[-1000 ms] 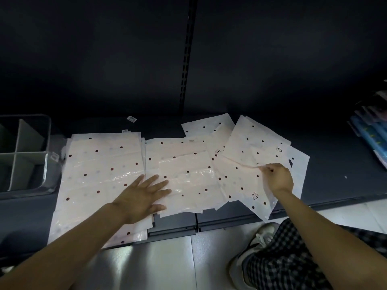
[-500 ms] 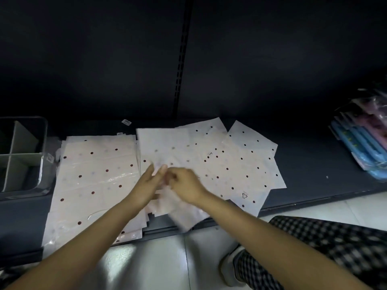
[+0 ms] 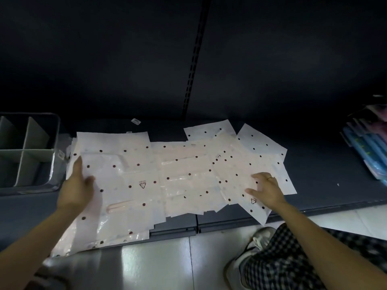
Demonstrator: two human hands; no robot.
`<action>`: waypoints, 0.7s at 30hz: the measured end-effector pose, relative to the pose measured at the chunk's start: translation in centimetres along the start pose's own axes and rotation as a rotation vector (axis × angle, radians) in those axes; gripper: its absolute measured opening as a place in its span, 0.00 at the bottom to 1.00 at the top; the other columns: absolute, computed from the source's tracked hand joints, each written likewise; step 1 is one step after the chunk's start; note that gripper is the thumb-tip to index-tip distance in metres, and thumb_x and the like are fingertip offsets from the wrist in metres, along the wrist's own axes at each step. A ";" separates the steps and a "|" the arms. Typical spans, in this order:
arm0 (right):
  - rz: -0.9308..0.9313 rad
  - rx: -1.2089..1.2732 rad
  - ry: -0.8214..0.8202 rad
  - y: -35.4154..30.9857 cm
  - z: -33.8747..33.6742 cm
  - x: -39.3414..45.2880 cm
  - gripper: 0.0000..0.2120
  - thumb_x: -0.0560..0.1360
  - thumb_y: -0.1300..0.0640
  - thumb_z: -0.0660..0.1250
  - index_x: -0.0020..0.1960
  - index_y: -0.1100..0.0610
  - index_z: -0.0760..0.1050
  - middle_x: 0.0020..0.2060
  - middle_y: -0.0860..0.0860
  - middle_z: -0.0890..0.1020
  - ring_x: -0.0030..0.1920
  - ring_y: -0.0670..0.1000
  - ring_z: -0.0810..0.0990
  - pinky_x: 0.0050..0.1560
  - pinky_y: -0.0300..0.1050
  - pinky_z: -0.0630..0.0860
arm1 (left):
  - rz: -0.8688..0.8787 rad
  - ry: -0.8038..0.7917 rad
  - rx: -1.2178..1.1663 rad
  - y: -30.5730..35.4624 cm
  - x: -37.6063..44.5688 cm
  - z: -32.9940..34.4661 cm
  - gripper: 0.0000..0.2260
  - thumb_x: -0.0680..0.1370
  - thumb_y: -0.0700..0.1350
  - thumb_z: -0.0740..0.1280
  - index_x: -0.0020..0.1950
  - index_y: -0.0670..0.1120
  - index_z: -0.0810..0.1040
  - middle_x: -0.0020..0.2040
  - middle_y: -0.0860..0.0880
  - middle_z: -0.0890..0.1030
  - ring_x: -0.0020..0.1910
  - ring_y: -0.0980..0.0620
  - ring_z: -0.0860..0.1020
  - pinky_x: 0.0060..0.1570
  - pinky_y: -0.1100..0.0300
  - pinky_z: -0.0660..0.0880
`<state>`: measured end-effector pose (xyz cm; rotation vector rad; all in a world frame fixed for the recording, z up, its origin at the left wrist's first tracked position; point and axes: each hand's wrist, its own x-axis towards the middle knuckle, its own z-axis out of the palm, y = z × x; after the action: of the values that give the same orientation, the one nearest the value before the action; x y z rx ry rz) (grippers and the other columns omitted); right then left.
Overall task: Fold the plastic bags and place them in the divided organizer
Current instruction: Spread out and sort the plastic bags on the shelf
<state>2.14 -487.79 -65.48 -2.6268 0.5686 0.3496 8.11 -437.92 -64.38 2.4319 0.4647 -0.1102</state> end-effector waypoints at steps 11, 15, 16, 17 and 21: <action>0.026 0.254 0.268 -6.3 -0.3 0.0 0.14 0.78 0.54 0.64 0.35 0.58 0.74 0.28 0.51 0.77 0.33 0.53 0.74 0.36 0.42 0.67 | 0.431 -0.144 0.392 0.1 -1.5 1.9 0.23 0.78 0.46 0.65 0.72 0.44 0.67 0.73 0.41 0.64 0.73 0.37 0.59 0.72 0.42 0.55; 0.078 0.483 0.140 -13.6 1.6 -0.3 0.19 0.77 0.56 0.64 0.28 0.55 0.70 0.26 0.51 0.74 0.33 0.52 0.72 0.38 0.41 0.67 | 0.597 -0.207 0.366 1.8 -3.4 3.5 0.26 0.79 0.57 0.56 0.74 0.46 0.65 0.74 0.44 0.64 0.74 0.40 0.59 0.73 0.44 0.56; 0.087 0.519 0.113 -15.2 2.4 -0.4 0.18 0.77 0.56 0.64 0.28 0.56 0.71 0.28 0.53 0.75 0.35 0.52 0.74 0.42 0.43 0.70 | 0.639 -0.247 0.353 2.5 -4.0 4.0 0.28 0.78 0.61 0.51 0.74 0.48 0.64 0.75 0.46 0.63 0.75 0.42 0.57 0.73 0.46 0.54; 0.105 0.564 0.088 -16.8 3.1 -0.6 0.18 0.77 0.57 0.64 0.28 0.56 0.71 0.30 0.54 0.77 0.37 0.53 0.76 0.45 0.45 0.73 | 0.689 -0.287 0.360 3.2 -4.6 4.5 0.32 0.76 0.64 0.45 0.75 0.51 0.63 0.76 0.48 0.60 0.76 0.44 0.55 0.74 0.48 0.51; 0.231 1.002 -0.069 -21.5 5.6 -1.0 0.13 0.79 0.60 0.62 0.36 0.60 0.73 0.33 0.57 0.79 0.35 0.56 0.81 0.48 0.50 0.81 | 0.712 -0.400 0.560 3.8 -6.1 6.2 0.47 0.61 0.71 0.19 0.77 0.58 0.46 0.75 0.56 0.38 0.77 0.51 0.41 0.74 0.50 0.41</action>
<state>9.91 -467.18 -62.43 -1.5890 0.7686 0.1518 4.04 -446.37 -65.78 2.8509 -0.7002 -0.4519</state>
